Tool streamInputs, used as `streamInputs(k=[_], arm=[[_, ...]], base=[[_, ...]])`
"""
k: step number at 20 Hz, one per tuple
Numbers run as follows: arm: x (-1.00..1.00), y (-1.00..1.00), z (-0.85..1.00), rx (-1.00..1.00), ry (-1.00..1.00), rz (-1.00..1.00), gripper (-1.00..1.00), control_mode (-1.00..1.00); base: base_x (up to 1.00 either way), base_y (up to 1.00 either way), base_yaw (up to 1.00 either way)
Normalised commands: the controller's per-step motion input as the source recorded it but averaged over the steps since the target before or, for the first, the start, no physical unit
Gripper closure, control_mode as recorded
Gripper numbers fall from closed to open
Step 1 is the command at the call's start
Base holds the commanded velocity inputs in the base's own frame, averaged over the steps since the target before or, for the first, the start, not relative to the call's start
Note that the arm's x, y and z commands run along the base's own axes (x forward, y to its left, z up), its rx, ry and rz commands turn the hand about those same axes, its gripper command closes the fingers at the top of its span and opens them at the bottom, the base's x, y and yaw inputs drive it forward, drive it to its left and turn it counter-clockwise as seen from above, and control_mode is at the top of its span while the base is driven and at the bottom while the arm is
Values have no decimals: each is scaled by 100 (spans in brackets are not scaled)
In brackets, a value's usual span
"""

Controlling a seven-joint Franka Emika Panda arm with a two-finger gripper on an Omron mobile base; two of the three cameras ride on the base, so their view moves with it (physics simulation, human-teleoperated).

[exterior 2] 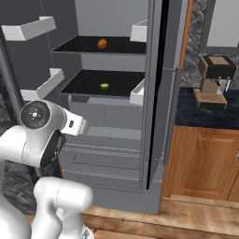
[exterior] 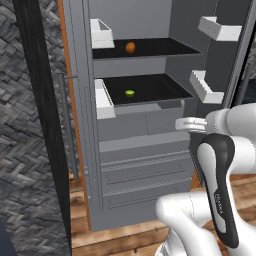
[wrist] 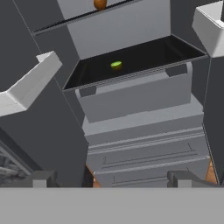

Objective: Retrieve the mango and kiwi from the fridge and place them into the bowl on the dining table.

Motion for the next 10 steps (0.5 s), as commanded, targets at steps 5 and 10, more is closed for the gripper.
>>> streamInputs(k=[5,10], arm=[[0,0,0,0,0,0,-100,-100],[0,0,0,0,0,0,-100,100]], base=[[0,0,0],[5,0,0]])
